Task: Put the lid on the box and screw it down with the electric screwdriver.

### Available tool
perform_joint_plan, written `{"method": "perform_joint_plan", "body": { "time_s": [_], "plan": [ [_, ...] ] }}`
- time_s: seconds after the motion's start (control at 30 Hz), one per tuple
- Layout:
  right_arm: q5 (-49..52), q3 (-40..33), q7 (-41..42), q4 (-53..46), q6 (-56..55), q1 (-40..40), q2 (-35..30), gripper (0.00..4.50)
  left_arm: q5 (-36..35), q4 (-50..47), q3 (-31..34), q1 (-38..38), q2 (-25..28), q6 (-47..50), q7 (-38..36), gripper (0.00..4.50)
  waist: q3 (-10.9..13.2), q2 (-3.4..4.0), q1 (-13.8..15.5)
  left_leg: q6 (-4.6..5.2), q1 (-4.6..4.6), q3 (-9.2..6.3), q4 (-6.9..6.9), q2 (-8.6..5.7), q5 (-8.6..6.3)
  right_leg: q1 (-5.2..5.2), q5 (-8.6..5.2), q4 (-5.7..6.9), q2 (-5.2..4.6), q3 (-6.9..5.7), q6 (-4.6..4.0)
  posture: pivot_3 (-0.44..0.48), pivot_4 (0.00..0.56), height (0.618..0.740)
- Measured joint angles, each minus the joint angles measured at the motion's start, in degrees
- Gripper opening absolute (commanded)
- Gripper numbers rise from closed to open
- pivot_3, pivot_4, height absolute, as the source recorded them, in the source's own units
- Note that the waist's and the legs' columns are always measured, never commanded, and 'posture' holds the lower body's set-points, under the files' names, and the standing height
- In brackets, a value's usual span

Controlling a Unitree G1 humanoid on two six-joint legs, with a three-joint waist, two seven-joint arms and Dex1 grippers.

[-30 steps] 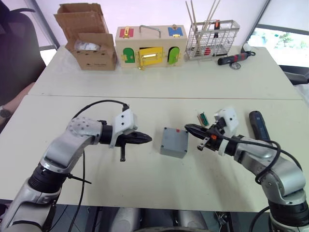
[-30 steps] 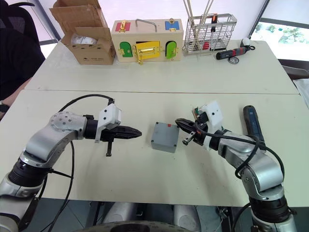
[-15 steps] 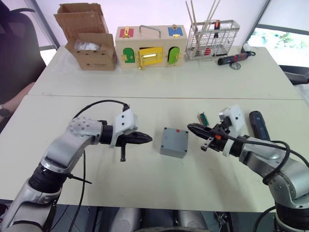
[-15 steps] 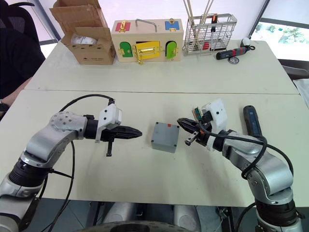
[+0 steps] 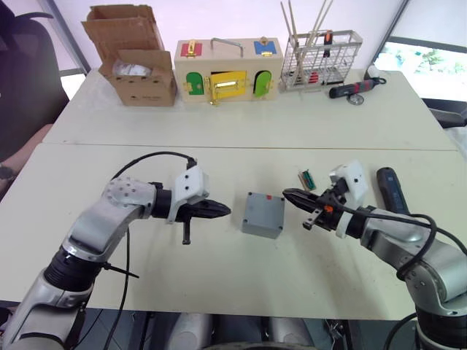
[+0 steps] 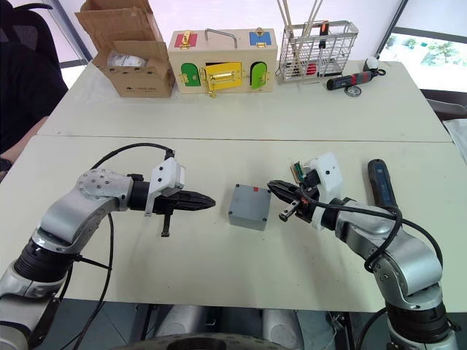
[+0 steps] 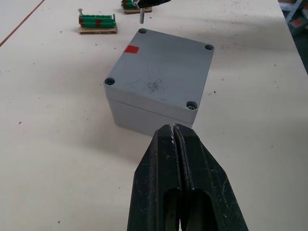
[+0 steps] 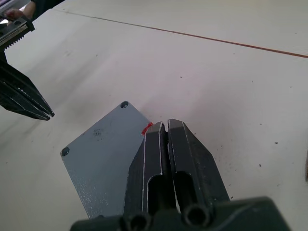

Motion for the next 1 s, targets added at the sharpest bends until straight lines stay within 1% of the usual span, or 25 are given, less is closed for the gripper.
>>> {"method": "perform_joint_plan", "body": {
  "time_s": [0.27, 0.87, 0.9, 0.93, 0.97, 1.0],
  "plan": [
    [-0.1, 0.4, 0.0, 0.1, 0.0, 0.3, 0.0, 0.01, 0.0, 0.0, -0.5, 0.0, -0.1, -0.1, 0.0, 0.00, 0.0, 0.00, 0.0, 0.00, 0.00, 0.00, 0.00, 0.00, 0.00, 0.00, 0.00, 0.00, 0.00, 0.00, 0.00, 0.000, 0.150, 0.740],
    [-2.5, 3.8, 0.1, 3.4, -1.6, 0.0, 0.0, 0.01, 0.0, 0.0, -0.6, 0.0, -0.5, -0.1, 0.2, 0.00, 0.0, 0.00, 0.0, 0.00, 0.00, 0.00, 0.00, 0.00, 0.00, 0.00, 0.00, 0.00, 0.01, 0.00, 0.00, 0.000, 0.150, 0.740],
    [-2.7, 3.9, 0.1, 3.4, -1.6, 0.0, 0.0, 0.56, 0.0, 0.0, -0.6, 0.0, -0.4, -0.1, 0.3, 0.00, 0.0, 0.00, 0.0, 0.00, 0.00, 0.00, 0.00, 0.00, 0.00, 0.00, 0.00, 0.00, 0.01, -0.01, 0.00, 0.000, 0.150, 0.740],
    [-2.8, 4.0, 0.2, 3.4, -1.7, 0.0, 0.0, 0.88, 0.0, 0.0, -0.6, 0.0, -0.4, -0.1, 0.3, 0.00, 0.0, 0.00, 0.0, 0.00, 0.00, 0.00, 0.00, 0.00, 0.00, 0.00, 0.00, 0.00, 0.01, -0.01, 0.00, 0.000, 0.150, 0.740],
    [-2.9, 4.1, 0.3, 3.5, -1.7, -0.1, 0.0, 1.38, -0.1, 0.0, -0.6, 0.0, -0.4, 0.0, 0.3, 0.00, 0.0, 0.00, 0.0, 0.00, 0.00, 0.00, 0.00, 0.00, 0.00, 0.00, 0.00, 0.00, 0.01, -0.01, 0.00, 0.000, 0.150, 0.740],
    [-2.9, 4.1, 0.5, 3.5, -1.7, -0.1, 0.0, 2.00, -0.2, 0.0, -0.5, 0.0, -0.5, 0.1, 0.2, 0.00, 0.0, 0.00, 0.0, 0.00, 0.00, 0.00, 0.00, 0.00, 0.00, 0.00, 0.00, 0.00, 0.01, -0.01, 0.00, 0.000, 0.150, 0.740]
  ]
}}
